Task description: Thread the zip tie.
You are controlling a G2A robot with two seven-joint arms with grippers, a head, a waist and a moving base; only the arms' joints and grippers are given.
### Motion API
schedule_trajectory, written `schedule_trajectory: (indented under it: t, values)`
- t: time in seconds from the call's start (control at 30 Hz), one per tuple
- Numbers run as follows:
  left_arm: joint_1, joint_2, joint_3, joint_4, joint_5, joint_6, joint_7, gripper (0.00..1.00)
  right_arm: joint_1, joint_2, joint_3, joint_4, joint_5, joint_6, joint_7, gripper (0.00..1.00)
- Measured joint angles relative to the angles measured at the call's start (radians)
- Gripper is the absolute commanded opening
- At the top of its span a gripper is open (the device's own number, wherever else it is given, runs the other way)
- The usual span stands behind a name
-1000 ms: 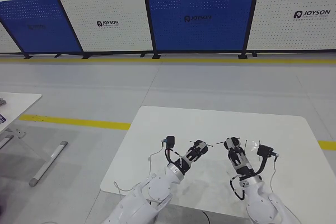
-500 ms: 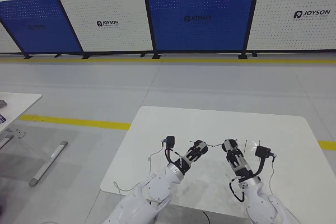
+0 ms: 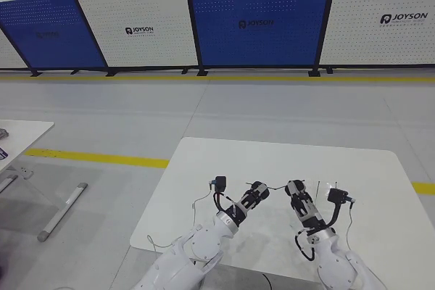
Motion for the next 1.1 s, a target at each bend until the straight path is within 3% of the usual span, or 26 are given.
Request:
schedule_trajectory:
  t: [0.63,1.1]
  values:
    - [0.0,0.0,0.0,0.0,0.0,0.0,0.0,0.0,0.005,-0.014,-0.004,0.014,-0.012,0.0,0.004,0.0]
    - [0.0,0.0,0.0,0.0,0.0,0.0,0.0,0.0,-0.03,-0.014,0.029,-0.013,-0.015,-0.027,0.0,0.0]
